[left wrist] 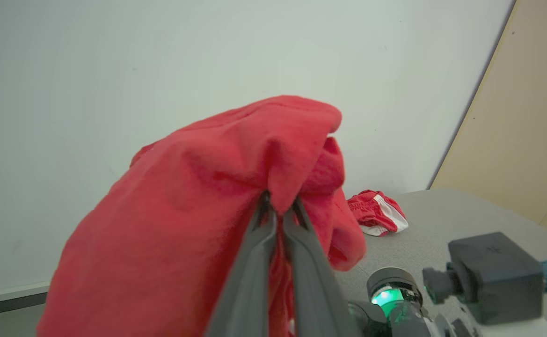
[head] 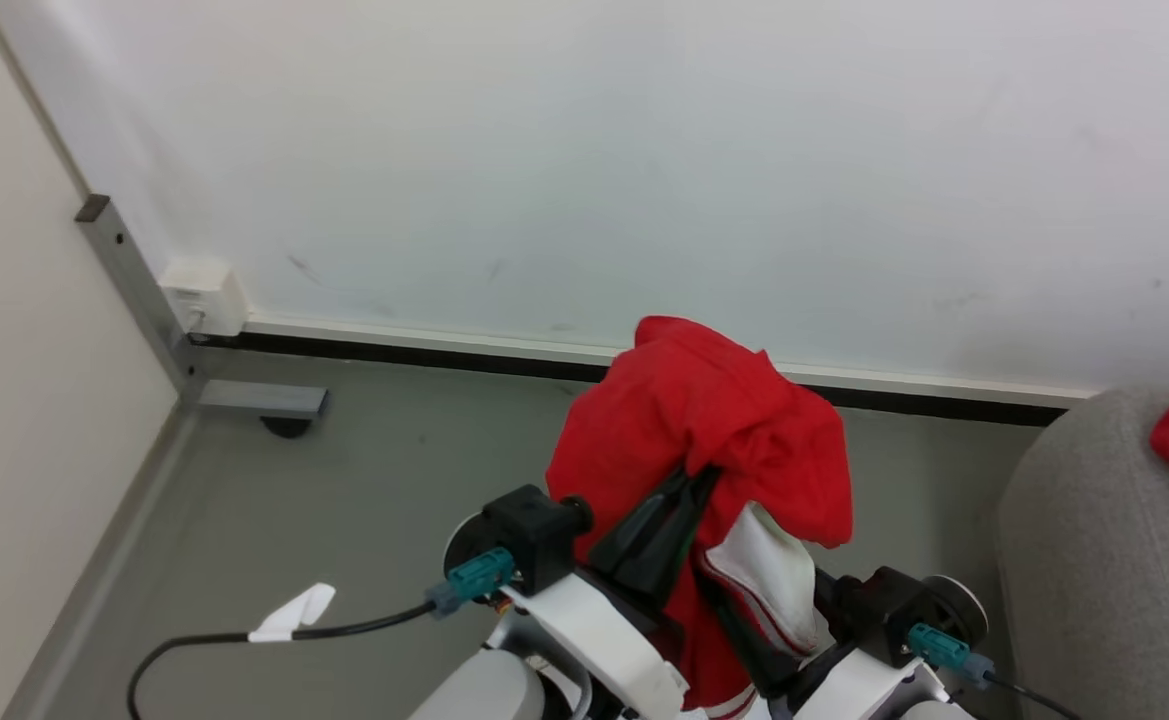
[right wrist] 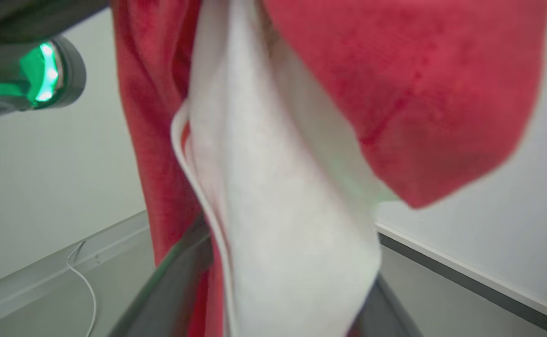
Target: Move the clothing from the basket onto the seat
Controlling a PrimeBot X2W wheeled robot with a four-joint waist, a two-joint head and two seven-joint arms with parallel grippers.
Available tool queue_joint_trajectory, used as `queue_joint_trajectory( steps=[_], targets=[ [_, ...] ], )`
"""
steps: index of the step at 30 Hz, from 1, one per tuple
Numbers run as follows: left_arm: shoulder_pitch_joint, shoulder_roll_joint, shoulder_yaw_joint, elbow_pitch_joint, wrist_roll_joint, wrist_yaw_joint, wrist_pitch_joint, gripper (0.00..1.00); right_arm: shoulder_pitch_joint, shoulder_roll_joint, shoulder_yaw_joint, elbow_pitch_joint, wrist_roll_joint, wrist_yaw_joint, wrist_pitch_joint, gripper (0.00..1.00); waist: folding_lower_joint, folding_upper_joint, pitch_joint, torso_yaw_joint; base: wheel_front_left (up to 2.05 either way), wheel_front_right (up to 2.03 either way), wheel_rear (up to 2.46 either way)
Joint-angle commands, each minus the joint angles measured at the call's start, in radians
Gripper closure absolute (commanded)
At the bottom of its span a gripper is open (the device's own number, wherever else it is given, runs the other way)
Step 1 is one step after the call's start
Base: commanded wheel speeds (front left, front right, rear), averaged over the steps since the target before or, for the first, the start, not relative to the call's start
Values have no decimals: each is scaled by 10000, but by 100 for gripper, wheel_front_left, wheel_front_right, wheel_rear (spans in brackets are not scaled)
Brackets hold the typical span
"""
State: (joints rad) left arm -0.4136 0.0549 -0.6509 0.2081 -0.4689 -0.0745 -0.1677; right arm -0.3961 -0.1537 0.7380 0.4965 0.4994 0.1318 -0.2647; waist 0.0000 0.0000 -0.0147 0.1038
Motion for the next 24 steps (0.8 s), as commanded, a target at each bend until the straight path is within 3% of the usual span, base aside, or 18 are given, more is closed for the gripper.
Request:
queue_joint_trajectory(
  steps=[1, 2, 8, 17, 18, 19, 20, 24],
  targets=[
    [4, -1, -166, -69, -221, -40, 1, 100, -36, 73, -255, 72, -146, -22, 7, 69, 0, 0, -76, 389, 0, 0, 0],
    [3, -6, -247, -61, -238, -9, 17, 100, 39, 126, -349, 62, -184, -22, 7, 100, 0, 0, -88, 461, 0, 0, 0],
    [-42, -21, -416, -13, -303, 182, 20, 100, 300, 266, -612, -13, -272, -22, 6, 100, 0, 0, -90, 551, 0, 0, 0],
    [39, 138, -292, 9, -261, 410, -103, 100, 473, 290, -1164, -546, -234, -22, 2, 100, 0, 0, 32, 102, 0, 0, 0],
    [75, 154, -277, 16, -251, 444, -126, 82, 523, 269, -1317, -683, -227, -22, 2, 100, 0, 0, 36, 24, 0, 0, 0],
    [116, 172, -269, 21, -243, 474, -140, 48, 580, 237, -1532, -799, -217, -22, 4, 100, 0, 0, 32, -52, 0, 0, 0],
    [160, 186, -259, 25, -256, 497, -157, 3, 644, 200, -1708, -949, -213, -22, 4, 100, 0, 0, 32, -129, 0, 0, 0],
    [268, 282, -222, 44, -317, 546, -188, 0, 876, 57, -2374, -1433, -250, -22, 3, 100, 0, 0, 46, -524, 0, 0, 0]
  ],
)
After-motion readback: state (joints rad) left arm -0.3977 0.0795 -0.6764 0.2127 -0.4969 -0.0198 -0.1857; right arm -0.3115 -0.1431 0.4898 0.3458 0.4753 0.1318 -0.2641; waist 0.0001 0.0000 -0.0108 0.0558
